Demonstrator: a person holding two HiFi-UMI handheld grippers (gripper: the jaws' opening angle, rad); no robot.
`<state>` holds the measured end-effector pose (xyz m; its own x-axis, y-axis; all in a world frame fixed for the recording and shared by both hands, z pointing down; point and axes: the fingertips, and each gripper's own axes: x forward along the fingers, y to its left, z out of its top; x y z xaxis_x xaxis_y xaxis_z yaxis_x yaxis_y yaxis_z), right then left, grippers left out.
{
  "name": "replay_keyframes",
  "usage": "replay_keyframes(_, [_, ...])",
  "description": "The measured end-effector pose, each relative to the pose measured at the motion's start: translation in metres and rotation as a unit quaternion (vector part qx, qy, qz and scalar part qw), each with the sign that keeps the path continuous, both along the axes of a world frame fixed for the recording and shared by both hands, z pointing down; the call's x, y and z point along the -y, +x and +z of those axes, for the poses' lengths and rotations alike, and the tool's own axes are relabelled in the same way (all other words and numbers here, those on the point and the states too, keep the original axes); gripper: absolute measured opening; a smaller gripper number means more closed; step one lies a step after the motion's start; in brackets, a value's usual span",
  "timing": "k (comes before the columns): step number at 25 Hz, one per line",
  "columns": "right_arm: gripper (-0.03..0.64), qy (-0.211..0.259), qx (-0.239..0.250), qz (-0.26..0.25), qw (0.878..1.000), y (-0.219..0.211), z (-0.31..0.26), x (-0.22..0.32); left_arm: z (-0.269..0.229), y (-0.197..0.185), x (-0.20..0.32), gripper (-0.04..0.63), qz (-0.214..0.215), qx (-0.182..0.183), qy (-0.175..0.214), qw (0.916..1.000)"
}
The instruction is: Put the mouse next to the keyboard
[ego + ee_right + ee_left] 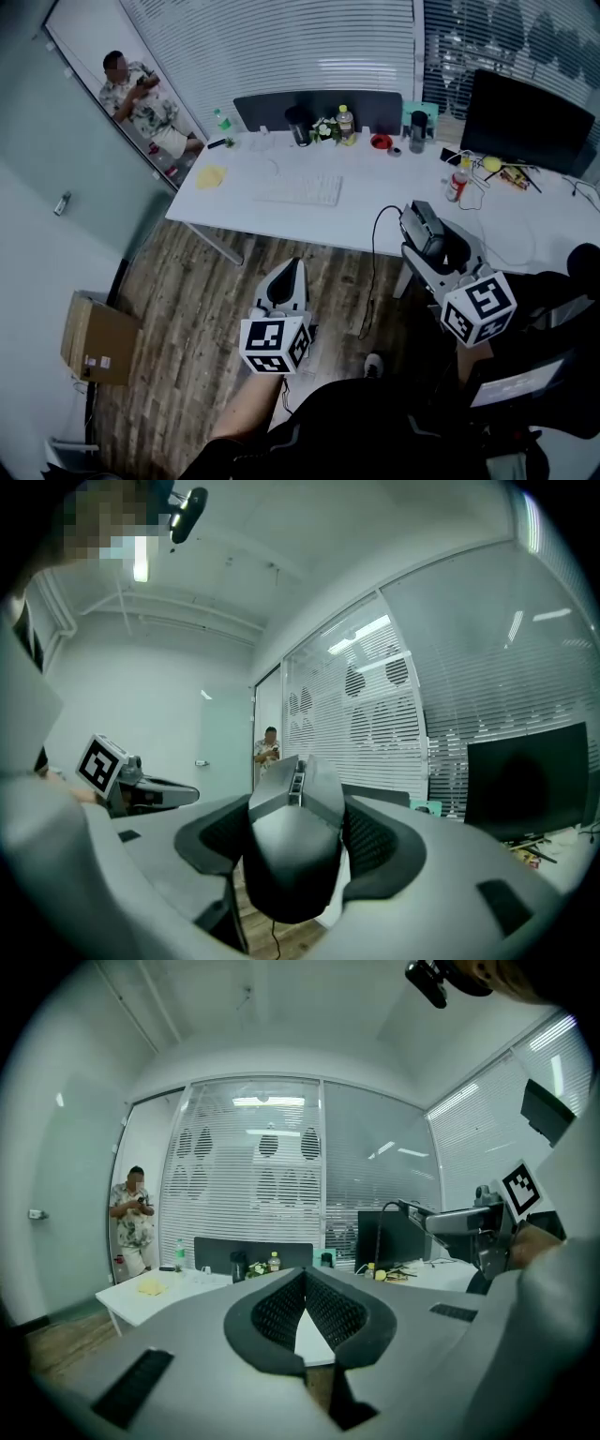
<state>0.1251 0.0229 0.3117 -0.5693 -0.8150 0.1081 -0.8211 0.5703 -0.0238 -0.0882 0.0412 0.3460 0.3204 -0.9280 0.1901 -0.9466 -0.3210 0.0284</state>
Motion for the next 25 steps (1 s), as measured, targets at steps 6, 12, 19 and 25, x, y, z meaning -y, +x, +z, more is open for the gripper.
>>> replay_keyframes(6, [0.295,-0.031,0.007,0.002,1.0,0.025,-0.031,0.06,-0.04,0.031,0.071,0.029,0.013,0.008,-0.027,0.9995])
replay_keyframes(12, [0.295,-0.017,0.017,0.021,0.999,0.038,-0.005,0.061,-0.012,0.042,0.08,0.029,0.026,0.015,-0.017,0.9994])
replay_keyframes(19, [0.295,-0.01,0.006,0.054,0.998,0.03,0.002,0.087,-0.001,0.042,0.122,0.029,0.068,0.002,-0.005,0.9977])
replay_keyframes(25, [0.295,0.012,0.006,0.092,0.996,0.027,0.013,0.11,0.006,0.037,0.165,0.029,0.106,0.009,0.035,0.9937])
